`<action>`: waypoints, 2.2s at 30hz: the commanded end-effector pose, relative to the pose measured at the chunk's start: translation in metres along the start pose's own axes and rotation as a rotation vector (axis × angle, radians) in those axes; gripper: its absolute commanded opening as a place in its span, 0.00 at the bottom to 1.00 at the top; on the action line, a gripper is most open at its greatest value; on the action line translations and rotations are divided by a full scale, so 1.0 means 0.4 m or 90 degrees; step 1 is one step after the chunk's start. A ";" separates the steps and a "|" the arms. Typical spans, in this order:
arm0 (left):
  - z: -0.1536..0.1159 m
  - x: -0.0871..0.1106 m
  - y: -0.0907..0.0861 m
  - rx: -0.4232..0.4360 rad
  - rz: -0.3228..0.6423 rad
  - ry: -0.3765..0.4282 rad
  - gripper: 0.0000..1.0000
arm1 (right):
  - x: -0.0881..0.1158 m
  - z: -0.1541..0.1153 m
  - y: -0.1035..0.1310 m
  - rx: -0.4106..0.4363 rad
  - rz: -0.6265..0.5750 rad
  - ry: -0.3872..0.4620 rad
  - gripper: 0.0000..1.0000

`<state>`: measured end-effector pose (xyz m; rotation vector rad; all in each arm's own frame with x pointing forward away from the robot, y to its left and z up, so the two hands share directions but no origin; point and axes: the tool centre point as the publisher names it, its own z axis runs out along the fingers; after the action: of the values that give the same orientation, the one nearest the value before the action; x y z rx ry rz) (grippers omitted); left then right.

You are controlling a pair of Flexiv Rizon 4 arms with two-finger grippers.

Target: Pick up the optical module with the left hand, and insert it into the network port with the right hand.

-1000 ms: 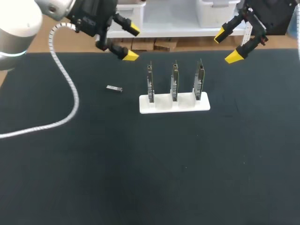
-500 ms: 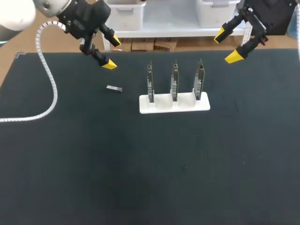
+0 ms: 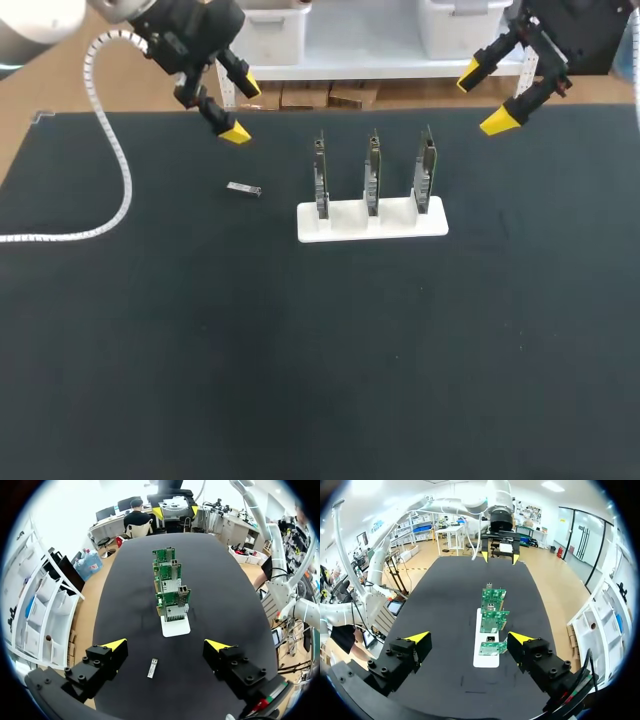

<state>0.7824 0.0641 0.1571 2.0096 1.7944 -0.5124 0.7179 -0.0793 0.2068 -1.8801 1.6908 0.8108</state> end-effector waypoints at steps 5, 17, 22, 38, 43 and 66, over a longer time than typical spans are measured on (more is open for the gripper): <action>-0.001 -0.002 0.006 0.004 -0.001 0.004 1.00 | 0.000 0.000 0.004 0.002 0.001 0.000 1.00; -0.019 0.039 0.052 0.037 0.086 0.244 1.00 | 0.000 0.000 0.004 0.002 0.001 0.000 1.00; 0.013 0.091 0.041 0.063 0.058 0.282 1.00 | 0.000 0.000 0.004 0.002 0.001 0.000 1.00; 0.116 0.204 -0.010 0.072 0.058 0.346 1.00 | 0.000 0.000 0.004 0.002 0.001 0.000 1.00; 0.118 0.212 -0.010 0.047 0.076 0.331 1.00 | 0.000 0.000 0.004 0.002 0.001 0.000 1.00; 0.136 0.211 0.006 0.052 0.096 0.370 1.00 | 0.000 0.000 0.004 0.002 0.001 0.000 1.00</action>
<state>0.7910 0.1157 0.0653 2.4871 1.9101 0.0479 0.7179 -0.0793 0.2068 -1.8802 1.6907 0.8108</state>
